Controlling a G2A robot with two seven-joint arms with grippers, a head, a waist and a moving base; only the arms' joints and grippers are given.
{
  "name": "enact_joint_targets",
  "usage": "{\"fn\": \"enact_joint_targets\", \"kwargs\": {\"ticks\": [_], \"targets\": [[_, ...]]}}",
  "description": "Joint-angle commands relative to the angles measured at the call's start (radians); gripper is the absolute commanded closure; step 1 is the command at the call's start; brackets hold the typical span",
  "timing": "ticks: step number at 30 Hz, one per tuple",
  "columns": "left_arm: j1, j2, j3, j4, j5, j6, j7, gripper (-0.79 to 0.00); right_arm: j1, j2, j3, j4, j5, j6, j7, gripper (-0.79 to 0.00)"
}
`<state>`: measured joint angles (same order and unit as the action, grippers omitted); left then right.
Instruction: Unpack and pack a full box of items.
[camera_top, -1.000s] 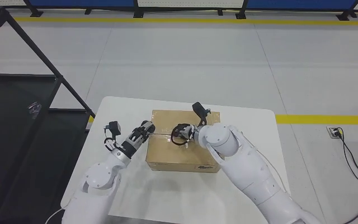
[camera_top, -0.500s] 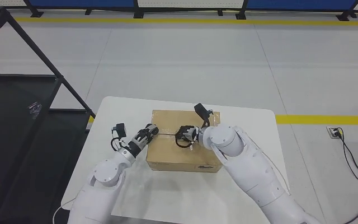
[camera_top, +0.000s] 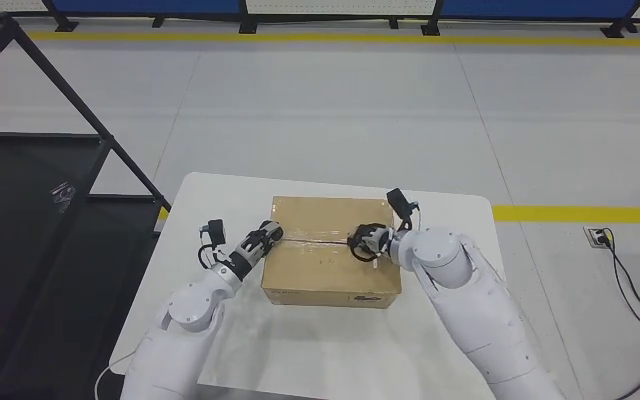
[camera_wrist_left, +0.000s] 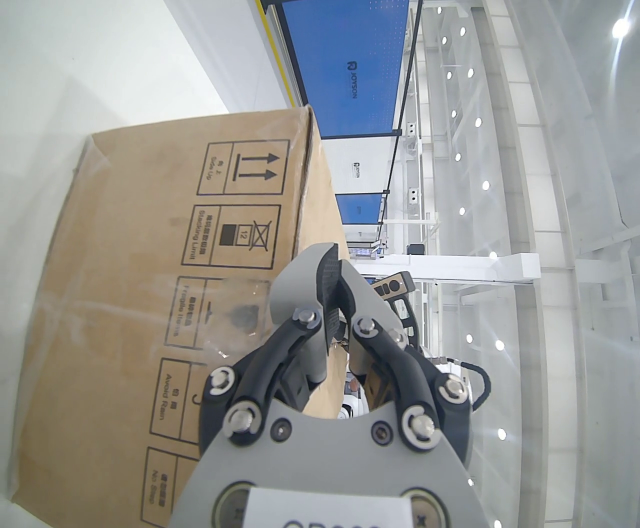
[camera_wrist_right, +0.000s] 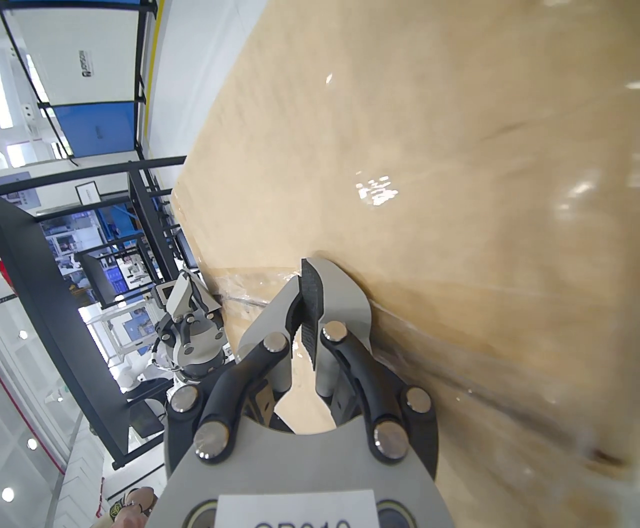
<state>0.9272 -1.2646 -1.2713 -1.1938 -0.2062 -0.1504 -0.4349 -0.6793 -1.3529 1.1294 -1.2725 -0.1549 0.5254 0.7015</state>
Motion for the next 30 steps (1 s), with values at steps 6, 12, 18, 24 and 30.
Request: {"fn": "enact_joint_targets", "kwargs": {"ticks": [6,12,18,24,30], "targets": [[-0.001,0.0,-0.006,-0.002,0.005,0.0,-0.005,0.0,-0.088,0.033,0.112,-0.09,-0.021,0.025,0.004,0.0],[0.0,0.001,-0.009,-0.008,0.01,0.004,-0.007,0.0,-0.152,0.052,0.192,-0.14,-0.005,0.007,0.007,0.0],[0.001,0.0,-0.008,-0.016,0.015,0.009,-0.006,0.0,-0.216,0.069,0.265,-0.186,0.018,-0.016,0.011,0.0],[0.004,0.0,-0.013,-0.036,0.019,0.009,0.001,0.0,-0.26,0.081,0.315,-0.187,0.053,-0.049,0.02,0.0],[0.037,0.005,-0.05,-0.113,0.016,-0.023,0.036,0.0,-0.289,0.089,0.369,-0.157,0.111,-0.106,-0.011,-0.296]]}}
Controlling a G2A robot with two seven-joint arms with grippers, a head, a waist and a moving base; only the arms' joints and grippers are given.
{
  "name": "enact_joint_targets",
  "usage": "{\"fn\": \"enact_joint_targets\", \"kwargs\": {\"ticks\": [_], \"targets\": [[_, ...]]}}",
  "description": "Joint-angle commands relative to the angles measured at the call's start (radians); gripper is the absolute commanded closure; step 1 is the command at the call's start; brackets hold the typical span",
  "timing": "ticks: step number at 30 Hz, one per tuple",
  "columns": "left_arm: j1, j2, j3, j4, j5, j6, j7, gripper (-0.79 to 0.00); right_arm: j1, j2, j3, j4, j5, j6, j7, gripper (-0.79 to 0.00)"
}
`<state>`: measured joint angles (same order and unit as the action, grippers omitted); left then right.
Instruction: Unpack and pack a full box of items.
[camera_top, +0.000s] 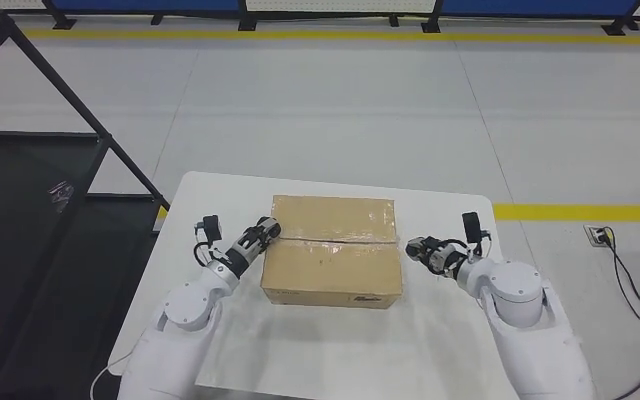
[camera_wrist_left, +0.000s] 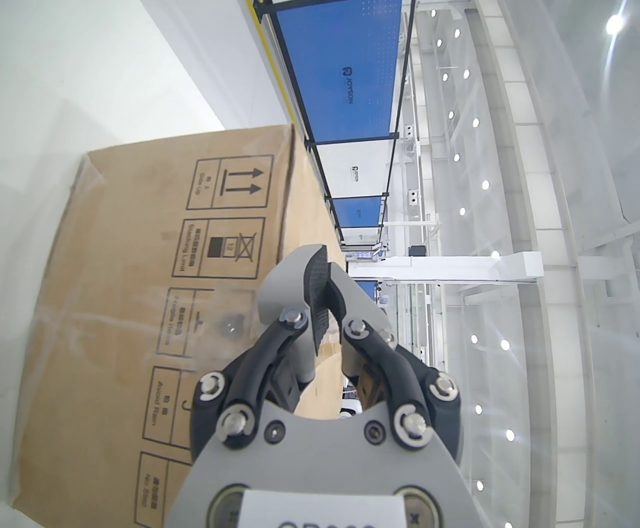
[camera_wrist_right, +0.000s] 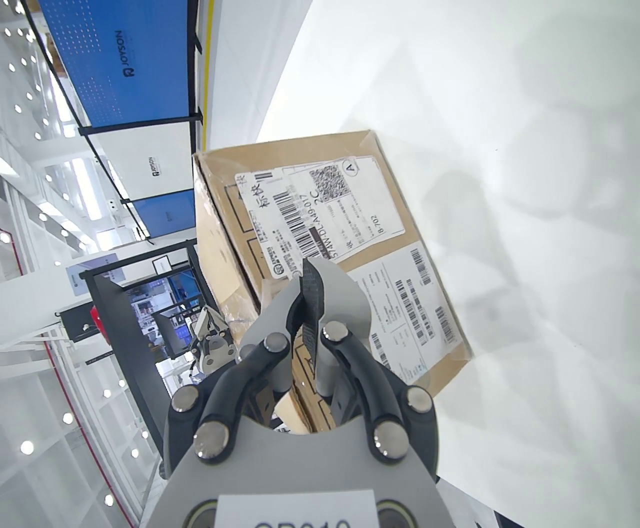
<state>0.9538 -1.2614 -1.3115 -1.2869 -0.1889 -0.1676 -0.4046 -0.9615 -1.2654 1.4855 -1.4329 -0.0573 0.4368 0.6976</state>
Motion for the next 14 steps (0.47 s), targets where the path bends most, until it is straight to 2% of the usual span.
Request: {"fn": "enact_joint_targets", "kwargs": {"ticks": [1,2,3,4,6,7,8,14], "targets": [[0.021,0.004,-0.022,-0.043,0.002,-0.01,0.012,0.0,-0.016,0.003,0.028,0.007,0.028,-0.037,-0.012,-0.545],[0.034,0.006,-0.034,-0.067,0.004,-0.015,0.017,0.0,-0.024,0.005,0.042,0.011,0.043,-0.06,-0.012,-0.785],[0.047,0.009,-0.047,-0.091,0.008,-0.016,0.023,0.0,-0.029,0.007,0.05,0.015,0.047,-0.075,-0.011,-0.785],[0.06,0.011,-0.061,-0.117,0.014,-0.015,0.031,-0.102,-0.029,0.007,0.05,0.015,0.047,-0.075,-0.011,-0.785],[0.087,0.016,-0.087,-0.17,0.024,-0.014,0.044,-0.345,-0.029,0.007,0.05,0.015,0.047,-0.075,-0.011,-0.785],[0.1,0.018,-0.1,-0.194,0.03,-0.013,0.052,-0.548,-0.029,0.007,0.05,0.015,0.047,-0.075,-0.011,-0.785],[0.114,0.02,-0.111,-0.218,0.035,-0.012,0.058,-0.785,-0.029,0.007,0.05,0.015,0.047,-0.075,-0.011,-0.785],[0.191,0.028,-0.179,-0.327,0.078,-0.004,0.141,-0.785,-0.029,0.007,0.05,0.015,0.047,-0.075,-0.011,-0.785]]}}
